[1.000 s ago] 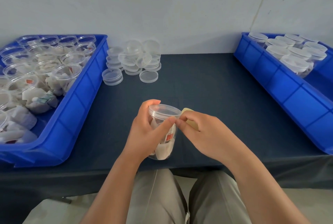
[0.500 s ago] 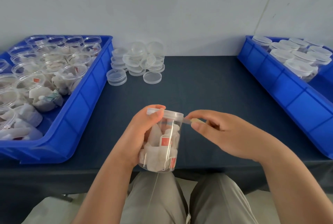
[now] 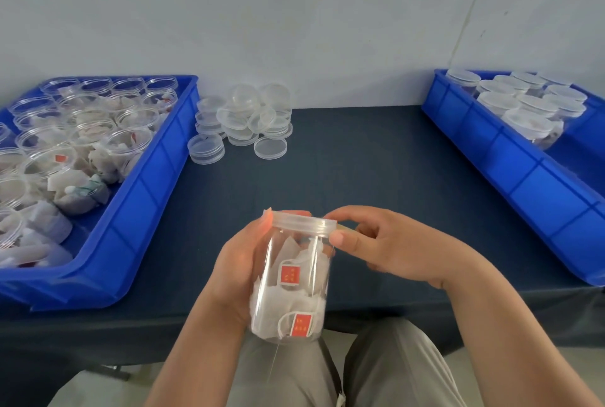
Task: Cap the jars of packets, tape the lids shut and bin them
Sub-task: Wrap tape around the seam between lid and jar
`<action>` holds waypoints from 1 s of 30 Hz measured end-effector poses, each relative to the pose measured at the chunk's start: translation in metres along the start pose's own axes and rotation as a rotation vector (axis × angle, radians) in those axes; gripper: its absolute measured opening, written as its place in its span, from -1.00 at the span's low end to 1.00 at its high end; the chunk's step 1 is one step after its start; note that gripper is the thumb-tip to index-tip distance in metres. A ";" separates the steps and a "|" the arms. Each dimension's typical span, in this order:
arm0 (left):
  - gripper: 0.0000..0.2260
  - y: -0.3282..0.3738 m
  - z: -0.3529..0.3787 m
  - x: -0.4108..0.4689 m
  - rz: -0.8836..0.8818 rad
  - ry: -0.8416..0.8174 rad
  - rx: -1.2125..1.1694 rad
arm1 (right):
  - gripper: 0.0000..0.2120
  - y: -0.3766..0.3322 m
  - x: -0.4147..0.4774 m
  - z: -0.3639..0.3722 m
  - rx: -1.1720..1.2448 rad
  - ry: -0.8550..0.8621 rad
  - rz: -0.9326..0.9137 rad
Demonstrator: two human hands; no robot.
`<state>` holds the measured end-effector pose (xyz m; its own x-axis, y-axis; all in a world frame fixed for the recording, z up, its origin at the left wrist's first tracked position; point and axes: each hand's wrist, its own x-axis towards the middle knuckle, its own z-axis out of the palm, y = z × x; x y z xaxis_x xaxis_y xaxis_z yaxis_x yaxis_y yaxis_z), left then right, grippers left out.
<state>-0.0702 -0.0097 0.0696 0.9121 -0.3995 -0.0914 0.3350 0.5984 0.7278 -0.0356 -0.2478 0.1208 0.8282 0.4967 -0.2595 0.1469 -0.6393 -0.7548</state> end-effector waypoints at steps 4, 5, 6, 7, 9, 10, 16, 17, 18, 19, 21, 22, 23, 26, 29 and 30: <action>-0.43 -0.003 0.000 0.009 0.031 -0.201 0.077 | -0.44 0.001 -0.006 0.000 0.041 -0.084 -0.086; -0.37 -0.003 -0.002 0.012 0.044 -0.228 0.154 | -0.46 0.003 -0.007 0.000 0.041 -0.096 -0.103; -0.32 -0.003 -0.004 0.013 0.066 -0.249 0.231 | -0.49 0.005 -0.009 0.002 0.045 -0.097 -0.108; -0.28 -0.003 -0.008 0.013 0.086 -0.234 0.295 | -0.51 0.007 -0.009 0.004 0.050 -0.091 -0.107; -0.28 -0.002 -0.012 0.010 0.074 -0.062 0.391 | -0.52 0.009 -0.011 0.008 0.081 -0.056 -0.105; -0.33 -0.002 -0.015 0.007 0.093 0.034 0.424 | -0.52 0.010 -0.012 0.011 0.110 -0.023 -0.101; -0.51 -0.004 -0.003 -0.004 0.221 0.243 0.672 | -0.52 0.011 -0.014 0.024 0.062 0.192 -0.097; -0.58 -0.006 0.000 -0.003 0.291 0.296 0.718 | -0.51 0.011 -0.013 0.027 0.069 0.227 -0.088; -0.68 -0.008 0.004 -0.002 0.358 0.349 0.767 | -0.49 0.011 -0.013 0.030 0.099 0.261 -0.077; -0.75 -0.013 0.007 -0.001 0.411 0.387 0.820 | -0.45 0.011 -0.012 0.033 0.136 0.288 -0.063; -0.81 -0.021 0.014 0.000 0.463 0.423 0.926 | -0.39 0.010 -0.012 0.039 0.172 0.317 -0.053; -0.79 -0.023 0.017 -0.001 0.461 0.424 0.978 | -0.38 0.008 -0.011 0.043 0.159 0.326 -0.064; -0.68 -0.026 0.018 -0.002 0.467 0.421 1.030 | -0.40 0.007 -0.010 0.046 0.140 0.337 -0.079; -0.53 -0.027 0.018 -0.001 0.449 0.481 1.022 | -0.44 0.005 -0.009 0.048 0.102 0.326 -0.073; -0.55 -0.021 0.014 0.000 0.406 0.544 0.961 | -0.48 0.006 -0.010 0.043 0.035 0.236 -0.060; -0.56 -0.019 0.013 0.001 0.378 0.559 0.946 | -0.44 0.007 -0.012 0.039 0.022 0.208 -0.059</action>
<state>-0.0789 -0.0298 0.0646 0.9724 0.1974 0.1248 -0.0761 -0.2375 0.9684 -0.0653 -0.2348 0.0954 0.9126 0.3996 -0.0866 0.1884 -0.5990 -0.7783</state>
